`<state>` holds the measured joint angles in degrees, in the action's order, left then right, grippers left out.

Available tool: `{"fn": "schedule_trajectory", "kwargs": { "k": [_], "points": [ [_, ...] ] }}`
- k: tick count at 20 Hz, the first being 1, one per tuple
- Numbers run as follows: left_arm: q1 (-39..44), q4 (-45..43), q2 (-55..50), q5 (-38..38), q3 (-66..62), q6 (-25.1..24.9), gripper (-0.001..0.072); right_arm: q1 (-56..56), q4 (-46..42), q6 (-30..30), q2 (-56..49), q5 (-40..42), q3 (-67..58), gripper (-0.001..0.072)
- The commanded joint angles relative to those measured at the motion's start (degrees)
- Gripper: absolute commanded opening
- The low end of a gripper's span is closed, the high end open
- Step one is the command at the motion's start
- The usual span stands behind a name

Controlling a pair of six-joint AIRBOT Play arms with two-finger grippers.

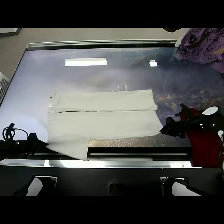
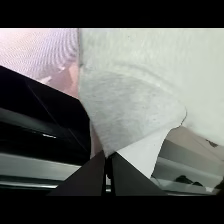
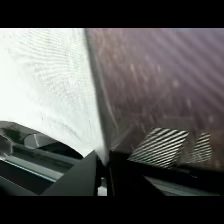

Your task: Fold the clothes and pants, and hang the long-sleeved shirts on hangers.

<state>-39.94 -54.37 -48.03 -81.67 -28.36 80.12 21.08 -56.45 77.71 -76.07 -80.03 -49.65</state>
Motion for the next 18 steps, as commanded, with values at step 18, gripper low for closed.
{"fn": "schedule_trajectory", "kwargs": {
  "k": [18],
  "points": [
    [16.9,11.6,-30.0,15.8,-33.6,6.5,0.0023,-15.2,-18.4,10.6,-12.0,7.6,-31.5,0.0029]
  ]
}}
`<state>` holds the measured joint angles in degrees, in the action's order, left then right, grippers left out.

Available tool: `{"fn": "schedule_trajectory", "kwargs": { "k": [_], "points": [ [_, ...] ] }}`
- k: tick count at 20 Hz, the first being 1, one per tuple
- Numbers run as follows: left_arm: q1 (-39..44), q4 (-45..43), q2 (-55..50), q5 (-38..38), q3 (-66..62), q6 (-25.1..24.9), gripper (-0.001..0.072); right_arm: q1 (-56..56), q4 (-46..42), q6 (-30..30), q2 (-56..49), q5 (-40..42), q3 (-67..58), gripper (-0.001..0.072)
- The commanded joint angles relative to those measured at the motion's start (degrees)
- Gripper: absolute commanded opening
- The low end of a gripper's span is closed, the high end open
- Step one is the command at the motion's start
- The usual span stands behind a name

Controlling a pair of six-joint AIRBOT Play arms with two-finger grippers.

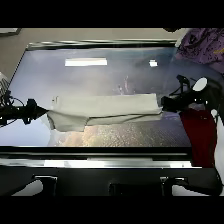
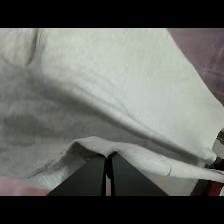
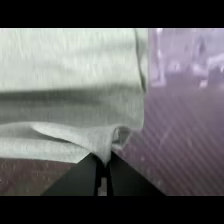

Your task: Fold the clothes and pants, and hang the long-sleeved shirts on hangers.

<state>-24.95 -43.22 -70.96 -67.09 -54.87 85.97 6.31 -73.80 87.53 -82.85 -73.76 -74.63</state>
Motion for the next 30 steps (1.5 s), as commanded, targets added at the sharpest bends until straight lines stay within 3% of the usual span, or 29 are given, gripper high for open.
{"fn": "schedule_trajectory", "kwargs": {
  "k": [1,6,15,16,18,19,20,21,22,26,30],
  "points": [
    [2.5,0.4,-9.7,1.2,-10.0,0.7,0.0023,-0.5,-0.2,0.8,-7.1,1.7,-8.7,0.003],
    [4.7,0.4,-22.2,0.4,-24.3,1.1,0.0023,-0.5,1.7,0.3,-15.8,2.4,-18.1,0.003],
    [6.2,0.4,-40.5,-2.3,-38.6,1.1,0.003,-0.5,6.8,0.1,-24.2,9.7,-18.9,0.0034],
    [6.2,0.4,-41.3,-2.2,-38.9,1.0,0.0063,-0.5,8.1,0.1,-25.0,10.1,-18.9,0.0039],
    [6.3,0.4,-41.7,0.0,-38.9,1.1,0.0247,-0.5,10.0,0.2,-26.0,10.0,-18.9,0.0084],
    [6.4,0.4,-41.6,0.7,-39.0,1.1,0.0282,-0.5,10.4,0.7,-26.1,9.8,-18.9,0.0098],
    [6.4,0.4,-41.5,0.7,-39.5,1.1,0.0333,-0.5,10.6,1.7,-26.0,9.3,-19.0,0.0186],
    [6.4,0.4,-41.3,0.5,-40.2,1.1,0.0509,-0.4,10.7,3.4,-25.7,7.6,-19.7,0.0376],
    [6.4,0.3,-40.8,-0.1,-41.3,1.1,0.0607,0.0,10.1,5.0,-25.5,5.3,-21.4,0.0445],
    [4.7,0.0,-37.3,-2.9,-47.1,1.1,0.0608,6.6,15.3,6.4,-24.8,-3.2,-29.8,0.0538],
    [4.0,-6.0,-32.2,-3.1,-48.2,2.0,0.0608,14.2,25.8,1.0,-28.7,-11.4,-29.8,0.0619]
  ]
}}
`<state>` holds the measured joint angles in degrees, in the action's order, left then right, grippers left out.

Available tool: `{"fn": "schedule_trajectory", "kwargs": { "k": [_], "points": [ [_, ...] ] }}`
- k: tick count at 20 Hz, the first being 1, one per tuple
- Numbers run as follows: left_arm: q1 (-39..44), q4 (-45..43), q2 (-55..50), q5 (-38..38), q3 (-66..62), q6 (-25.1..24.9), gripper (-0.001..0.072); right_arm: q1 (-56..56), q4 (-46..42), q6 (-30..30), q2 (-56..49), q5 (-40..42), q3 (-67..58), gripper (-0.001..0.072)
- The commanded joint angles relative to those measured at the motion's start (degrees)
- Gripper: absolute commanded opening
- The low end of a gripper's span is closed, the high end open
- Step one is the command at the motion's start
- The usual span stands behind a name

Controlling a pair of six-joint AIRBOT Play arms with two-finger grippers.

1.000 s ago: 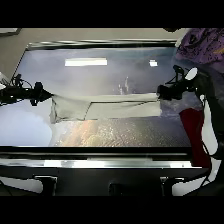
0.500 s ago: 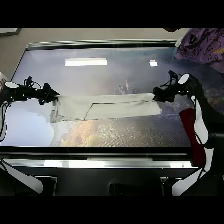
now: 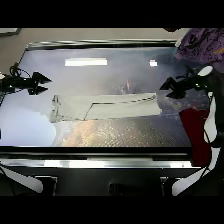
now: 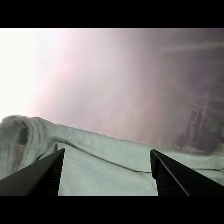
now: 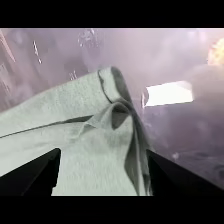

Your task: Fold the clothes and pants, and hang the long-sleeved shirts on hangers.

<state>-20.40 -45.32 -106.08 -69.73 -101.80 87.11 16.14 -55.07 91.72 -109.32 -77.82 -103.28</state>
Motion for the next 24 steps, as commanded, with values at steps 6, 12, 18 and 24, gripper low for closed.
{"fn": "schedule_trajectory", "kwargs": {
  "k": [6,12,18,24],
  "points": [
    [-0.6,-5.3,5.0,-2.5,-1.3,1.0,0.0608,2.8,6.8,-11.0,-7.9,-9.0,-1.1,0.0652],
    [-0.5,-5.3,5.0,-2.9,-1.3,1.7,0.0608,-0.8,6.8,-11.6,-12.1,-7.6,-1.1,0.0648],
    [-0.4,-5.2,5.0,-3.9,-1.3,1.7,0.0607,-5.3,3.9,-11.3,-12.9,-6.1,-1.1,0.0114],
    [7.8,-4.2,4.3,-2.7,-1.1,4.6,0.0027,-5.3,-4.1,-2.3,-1.7,-7.0,-1.1,0.003]
  ]
}}
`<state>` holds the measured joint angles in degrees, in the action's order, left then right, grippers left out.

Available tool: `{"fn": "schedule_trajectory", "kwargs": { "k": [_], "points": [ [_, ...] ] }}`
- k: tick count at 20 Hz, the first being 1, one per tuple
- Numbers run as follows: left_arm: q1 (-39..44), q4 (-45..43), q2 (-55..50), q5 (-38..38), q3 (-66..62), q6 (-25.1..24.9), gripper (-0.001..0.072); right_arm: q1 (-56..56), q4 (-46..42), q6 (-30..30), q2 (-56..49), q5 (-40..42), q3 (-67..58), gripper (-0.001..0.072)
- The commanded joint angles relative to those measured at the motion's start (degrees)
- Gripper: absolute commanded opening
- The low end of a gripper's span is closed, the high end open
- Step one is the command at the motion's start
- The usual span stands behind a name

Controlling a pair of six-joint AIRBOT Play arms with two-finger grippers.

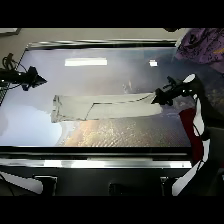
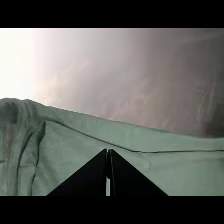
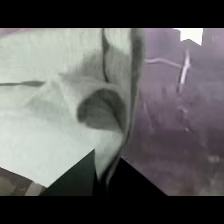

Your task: Fold the clothes and pants, and hang the long-sleeved shirts on hangers.

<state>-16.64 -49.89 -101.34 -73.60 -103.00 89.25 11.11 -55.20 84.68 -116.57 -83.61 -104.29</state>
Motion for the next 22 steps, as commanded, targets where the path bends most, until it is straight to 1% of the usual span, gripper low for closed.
{"fn": "schedule_trajectory", "kwargs": {
  "k": [1,3,6,8,9,11,14,16,20,22],
  "points": [
    [7.0,0.4,-0.9,2.5,0.2,4.6,0.0027,-0.3,-5.9,6.0,8.4,-1.6,-0.1,0.003],
    [13.5,0.3,-2.2,5.9,0.2,7.8,0.0027,-0.3,-9.5,8.9,14.1,-1.9,-0.1,0.003],
    [25.2,0.4,-5.4,13.2,0.2,12.0,0.0027,-0.3,-14.5,11.9,21.1,-2.6,-0.1,0.0031],
    [33.0,0.4,-7.8,18.2,0.2,15.4,0.0027,-0.3,-16.9,13.1,24.5,-4.8,-0.1,0.0031],
    [37.0,0.8,-9.1,21.0,0.1,16.5,0.0027,-0.3,-17.7,14.0,26.0,-5.9,-0.1,0.0031],
    [43.3,5.1,-11.5,26.2,0.1,17.0,0.0026,-0.2,-18.8,15.2,28.7,-7.6,-0.1,0.0031],
    [50.9,15.1,-15.4,34.4,0.1,17.9,0.0025,-0.3,-20.5,16.6,32.1,-9.0,-0.2,0.0031],
    [55.0,21.1,-18.1,38.4,0.0,17.9,0.0024,-0.3,-20.5,16.9,33.7,-9.9,-0.2,0.0031],
    [60.6,26.9,-21.7,46.1,0.0,18.4,0.0023,-0.3,-20.4,17.0,35.1,-10.9,-0.2,0.0031],
    [62.1,26.8,-22.7,48.9,-0.1,21.0,0.0023,-0.3,-19.8,17.2,35.1,-10.8,-0.2,0.0031]
  ]
}}
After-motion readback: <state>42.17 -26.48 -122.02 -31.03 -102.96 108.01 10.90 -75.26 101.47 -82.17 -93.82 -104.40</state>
